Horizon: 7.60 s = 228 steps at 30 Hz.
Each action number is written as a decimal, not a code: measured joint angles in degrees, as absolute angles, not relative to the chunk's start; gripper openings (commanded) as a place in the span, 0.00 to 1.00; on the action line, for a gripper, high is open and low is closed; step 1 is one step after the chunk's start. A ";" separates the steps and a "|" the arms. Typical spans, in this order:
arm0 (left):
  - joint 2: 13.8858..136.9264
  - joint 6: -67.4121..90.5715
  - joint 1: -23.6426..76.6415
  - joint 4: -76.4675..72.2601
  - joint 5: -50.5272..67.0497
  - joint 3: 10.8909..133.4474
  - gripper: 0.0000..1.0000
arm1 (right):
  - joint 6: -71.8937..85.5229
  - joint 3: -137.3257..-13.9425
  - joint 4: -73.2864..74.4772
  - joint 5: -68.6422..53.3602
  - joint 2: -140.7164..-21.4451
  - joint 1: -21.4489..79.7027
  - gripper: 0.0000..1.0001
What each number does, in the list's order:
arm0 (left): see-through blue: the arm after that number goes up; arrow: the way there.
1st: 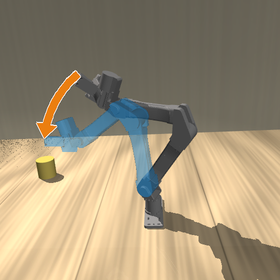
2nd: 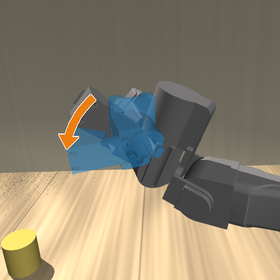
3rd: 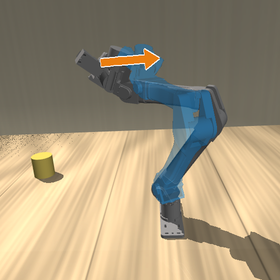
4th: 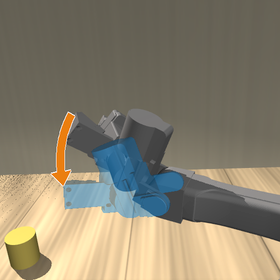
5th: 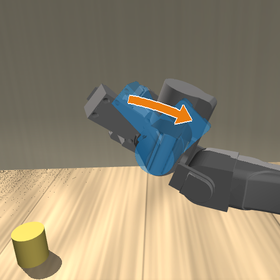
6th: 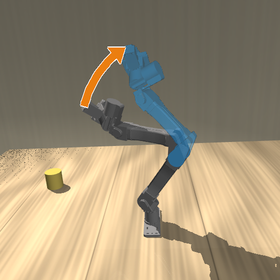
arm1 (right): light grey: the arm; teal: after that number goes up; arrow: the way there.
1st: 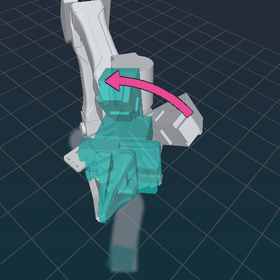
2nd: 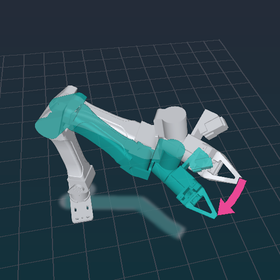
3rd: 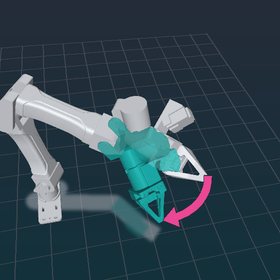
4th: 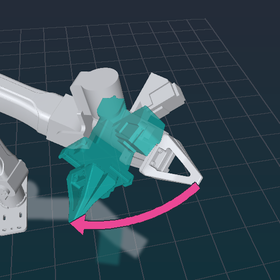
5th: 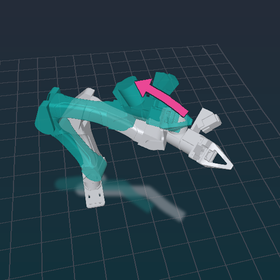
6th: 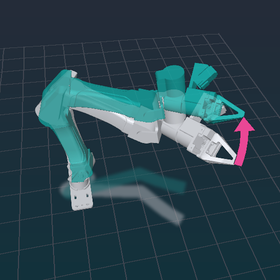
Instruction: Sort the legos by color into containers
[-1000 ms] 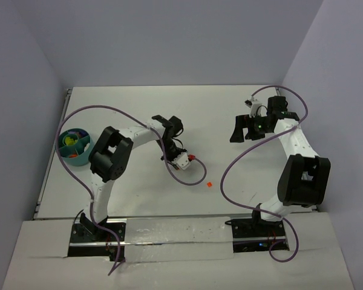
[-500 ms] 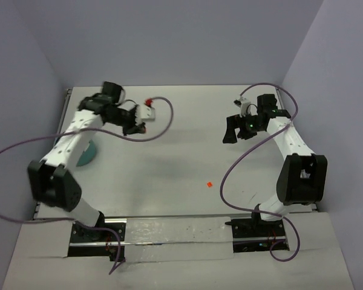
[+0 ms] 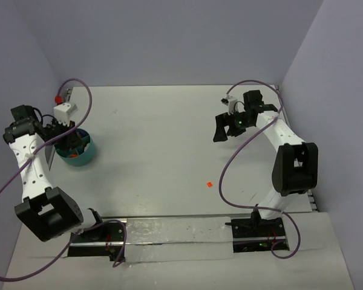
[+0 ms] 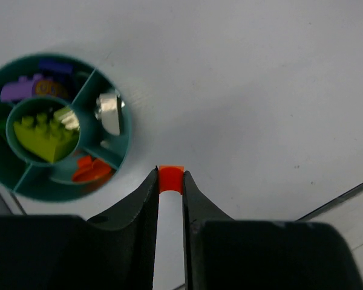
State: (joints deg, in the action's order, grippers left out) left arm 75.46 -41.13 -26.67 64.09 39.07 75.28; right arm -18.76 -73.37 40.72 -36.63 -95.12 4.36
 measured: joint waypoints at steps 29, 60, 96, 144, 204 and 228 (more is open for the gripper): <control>85.59 -37.21 -35.36 61.46 27.30 75.16 0.14 | -18.96 -77.71 42.17 -36.24 -99.82 5.39 1.00; 88.26 -34.27 -31.09 51.97 21.48 73.53 0.31 | -19.45 -79.94 43.30 -35.51 -101.25 5.39 1.00; 114.16 -56.78 43.60 46.47 47.36 89.15 0.72 | -13.32 -72.04 42.26 -40.97 -95.83 -14.74 1.00; 129.69 -72.27 55.94 43.23 49.26 96.27 0.33 | -21.89 -63.86 44.70 -46.98 -84.55 -27.53 1.00; 83.32 -28.97 -31.40 62.70 15.67 76.95 0.00 | -17.76 -84.42 39.66 -37.64 -104.95 0.01 1.00; 88.38 -24.60 -26.16 54.99 12.15 75.90 0.09 | -17.67 -84.42 40.24 -35.42 -104.95 1.15 1.00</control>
State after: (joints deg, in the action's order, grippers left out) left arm 88.38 -24.60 -26.16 54.99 12.15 75.90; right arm -17.67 -84.42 40.24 -35.42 -104.95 1.15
